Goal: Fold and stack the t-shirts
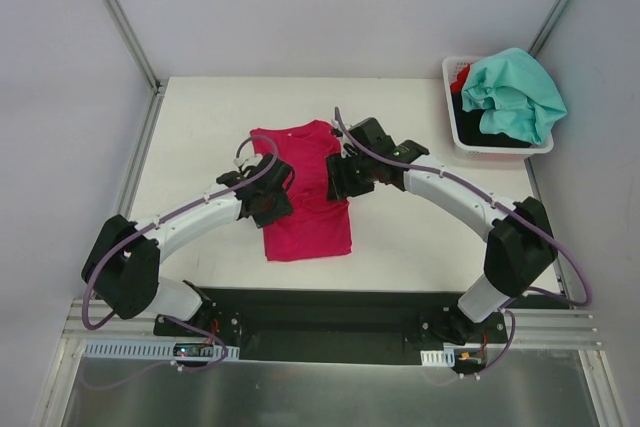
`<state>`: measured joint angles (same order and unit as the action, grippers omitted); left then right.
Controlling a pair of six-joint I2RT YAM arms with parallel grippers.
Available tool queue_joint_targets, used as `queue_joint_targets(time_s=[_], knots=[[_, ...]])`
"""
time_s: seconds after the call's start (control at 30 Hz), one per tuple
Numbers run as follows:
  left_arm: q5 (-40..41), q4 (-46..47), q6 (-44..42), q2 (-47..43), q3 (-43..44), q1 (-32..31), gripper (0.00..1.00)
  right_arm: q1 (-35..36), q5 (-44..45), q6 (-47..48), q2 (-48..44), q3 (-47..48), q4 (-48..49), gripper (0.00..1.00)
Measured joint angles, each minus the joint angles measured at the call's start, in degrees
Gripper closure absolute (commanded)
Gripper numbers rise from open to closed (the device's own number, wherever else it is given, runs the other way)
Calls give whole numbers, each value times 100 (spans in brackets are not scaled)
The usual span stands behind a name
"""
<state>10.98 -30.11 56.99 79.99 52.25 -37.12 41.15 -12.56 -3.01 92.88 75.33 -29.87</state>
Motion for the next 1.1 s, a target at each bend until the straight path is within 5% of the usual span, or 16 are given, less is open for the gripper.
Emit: queue_joint_targets(time_s=[1.1], knots=[[219,669,671,420,-269,0,53,-66,-35,26,-122,-308,48,46]])
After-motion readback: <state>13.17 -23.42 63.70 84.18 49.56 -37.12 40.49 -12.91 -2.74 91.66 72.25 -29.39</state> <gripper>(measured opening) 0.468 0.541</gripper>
